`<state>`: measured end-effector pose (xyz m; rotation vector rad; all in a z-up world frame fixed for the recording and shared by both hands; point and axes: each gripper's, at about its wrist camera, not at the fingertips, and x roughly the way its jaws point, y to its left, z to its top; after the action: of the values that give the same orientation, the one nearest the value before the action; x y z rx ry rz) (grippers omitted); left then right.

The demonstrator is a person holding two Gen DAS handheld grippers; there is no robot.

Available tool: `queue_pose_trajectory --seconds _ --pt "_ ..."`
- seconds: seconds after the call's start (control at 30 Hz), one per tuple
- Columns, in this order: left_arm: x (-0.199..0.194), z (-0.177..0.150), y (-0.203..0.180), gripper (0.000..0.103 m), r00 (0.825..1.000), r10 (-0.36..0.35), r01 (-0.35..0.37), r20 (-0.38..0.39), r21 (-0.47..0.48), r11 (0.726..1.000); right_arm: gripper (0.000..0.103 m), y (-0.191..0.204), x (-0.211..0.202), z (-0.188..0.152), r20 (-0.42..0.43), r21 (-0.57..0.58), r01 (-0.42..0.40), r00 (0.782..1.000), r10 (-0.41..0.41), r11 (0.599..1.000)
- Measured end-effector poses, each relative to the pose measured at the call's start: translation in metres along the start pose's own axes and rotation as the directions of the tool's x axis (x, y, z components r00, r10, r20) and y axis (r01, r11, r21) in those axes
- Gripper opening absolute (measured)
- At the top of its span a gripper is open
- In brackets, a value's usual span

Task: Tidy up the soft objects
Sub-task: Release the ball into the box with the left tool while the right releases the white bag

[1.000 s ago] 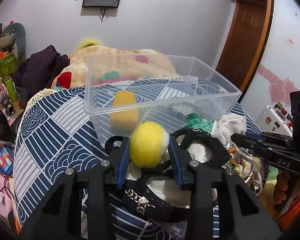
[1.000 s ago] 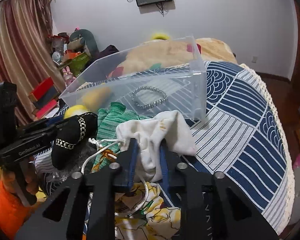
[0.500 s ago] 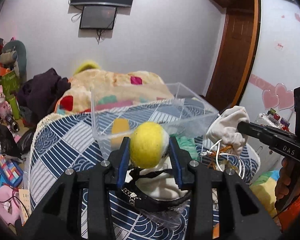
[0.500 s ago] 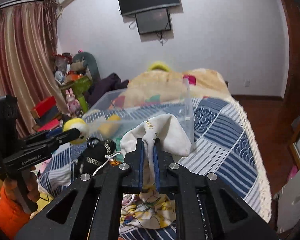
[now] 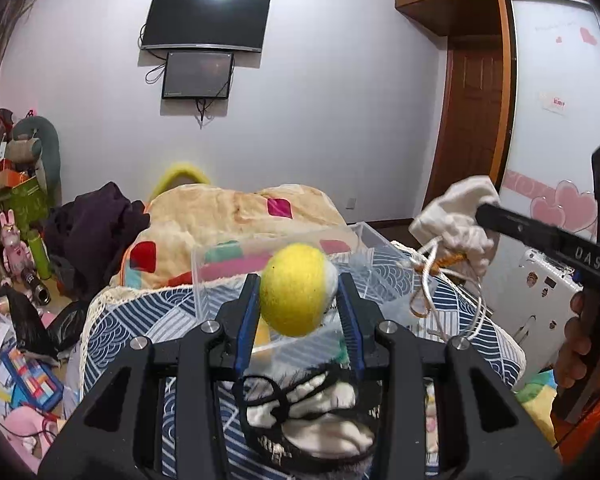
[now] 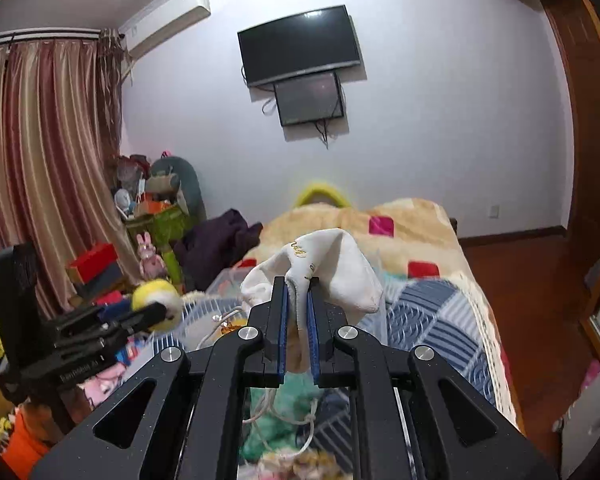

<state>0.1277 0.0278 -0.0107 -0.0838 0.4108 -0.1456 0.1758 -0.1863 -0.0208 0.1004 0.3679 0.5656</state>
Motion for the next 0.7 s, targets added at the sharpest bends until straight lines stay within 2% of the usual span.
queue_pose_trajectory --seconds 0.17,0.3,0.47,0.57,0.7 --pt "0.027 0.008 0.002 0.038 0.999 -0.011 0.011 -0.036 -0.006 1.000 0.008 0.004 0.020 0.012 0.019 -0.014 0.013 1.000 -0.013 1.000" --pt "0.049 0.006 0.007 0.038 0.996 -0.029 0.027 -0.086 -0.028 0.999 0.008 0.002 0.042 0.015 -0.009 -0.028 0.035 0.999 -0.036 0.999" --pt "0.081 -0.002 0.011 0.038 0.984 -0.065 0.057 -0.164 -0.056 0.997 0.008 -0.003 0.074 0.005 -0.108 -0.054 0.058 0.992 -0.063 0.997" --pt "0.097 -0.008 0.009 0.038 0.974 -0.082 0.073 -0.209 -0.050 0.996 0.008 -0.007 0.091 -0.008 -0.178 -0.076 0.083 0.979 -0.096 0.994" --pt "0.114 -0.015 0.009 0.038 0.963 -0.071 0.064 -0.259 -0.034 0.997 0.008 -0.010 0.102 -0.020 -0.258 -0.095 0.067 0.962 -0.090 0.993"
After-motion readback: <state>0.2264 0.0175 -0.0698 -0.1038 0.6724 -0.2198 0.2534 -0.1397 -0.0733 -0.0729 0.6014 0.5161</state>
